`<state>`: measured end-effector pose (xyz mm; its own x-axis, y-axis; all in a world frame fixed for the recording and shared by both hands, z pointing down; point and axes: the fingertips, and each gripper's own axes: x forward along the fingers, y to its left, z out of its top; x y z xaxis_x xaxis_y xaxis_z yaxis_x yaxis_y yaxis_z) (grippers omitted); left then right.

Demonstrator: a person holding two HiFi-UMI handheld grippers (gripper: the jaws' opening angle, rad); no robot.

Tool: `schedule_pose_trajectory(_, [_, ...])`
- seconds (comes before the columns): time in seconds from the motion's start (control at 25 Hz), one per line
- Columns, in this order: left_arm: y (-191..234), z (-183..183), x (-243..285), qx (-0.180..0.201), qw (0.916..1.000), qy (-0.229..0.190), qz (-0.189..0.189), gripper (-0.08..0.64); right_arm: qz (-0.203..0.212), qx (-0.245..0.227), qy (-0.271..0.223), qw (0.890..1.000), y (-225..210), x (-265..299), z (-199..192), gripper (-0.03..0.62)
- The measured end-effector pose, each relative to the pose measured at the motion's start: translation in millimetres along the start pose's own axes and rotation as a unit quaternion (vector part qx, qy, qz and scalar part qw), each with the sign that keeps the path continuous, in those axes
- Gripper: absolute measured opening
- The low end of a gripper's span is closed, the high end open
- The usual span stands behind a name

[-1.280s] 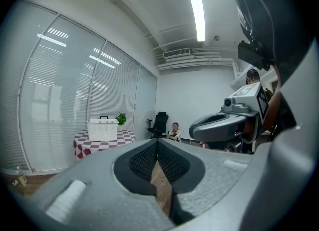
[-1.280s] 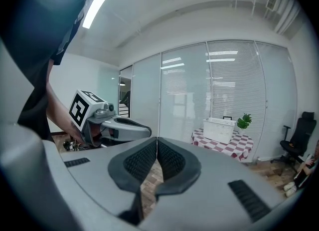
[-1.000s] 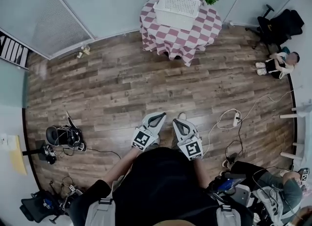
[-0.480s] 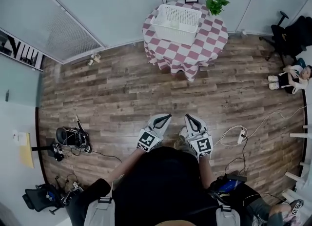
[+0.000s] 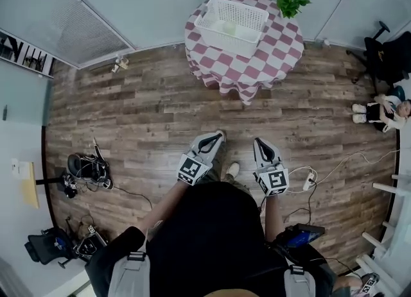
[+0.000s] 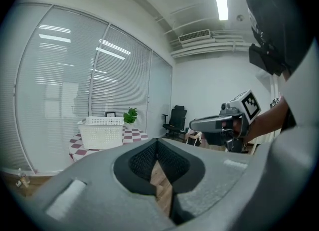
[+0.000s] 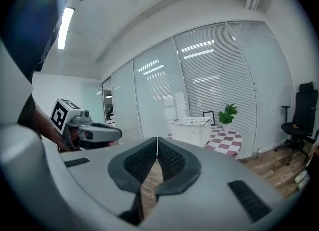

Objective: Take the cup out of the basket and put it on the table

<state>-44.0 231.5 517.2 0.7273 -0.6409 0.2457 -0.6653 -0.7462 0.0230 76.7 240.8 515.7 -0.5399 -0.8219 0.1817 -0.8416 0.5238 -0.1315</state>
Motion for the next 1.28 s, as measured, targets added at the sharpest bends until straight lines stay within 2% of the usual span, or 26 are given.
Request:
schedule_pose_trajectory(0.16, [32, -13, 33, -0.025, 0.9997, 0.003, -0.007, 0.006, -0.004, 0.009, 0.008, 1.0, -21, 31, 5, 0.012])
schedule_pose_trajectory(0.32, [60, -21, 86, -0.031, 0.9984, 0.009, -0.047, 0.006, -0.016, 0.029, 0.033, 0.999, -47, 62, 11, 0.012])
schedule_pose_trajectory(0.44, [87, -7, 126, -0.031, 0.997, -0.002, -0.071, 0.006, -0.01, 0.06, 0.046, 0.997, -64, 91, 20, 0.012])
schedule_pose_trajectory(0.6, [132, 16, 164, -0.038, 0.9958, -0.028, -0.079, 0.006, 0.001, 0.05, 0.081, 0.995, -79, 145, 31, 0.012])
schedule_pose_trajectory(0.8, [199, 7, 176, -0.065, 0.9961, -0.033, -0.049, 0.006, 0.048, 0.031, 0.11, 0.992, -80, 219, 52, 0.012])
schedule_pose_trajectory(0.96, [251, -12, 173, -0.061, 0.9979, -0.016, -0.016, 0.006, 0.081, 0.021, 0.123, 0.989, -76, 262, 55, 0.012])
schedule_pose_trajectory(1.16, [299, -16, 159, -0.064, 0.997, -0.003, 0.042, 0.006, 0.118, 0.024, 0.165, 0.979, -82, 294, 41, 0.012])
schedule_pose_trajectory(1.28, [321, -19, 155, -0.062, 0.9951, 0.017, 0.075, 0.006, 0.124, 0.033, 0.186, 0.974, -94, 313, 25, 0.012])
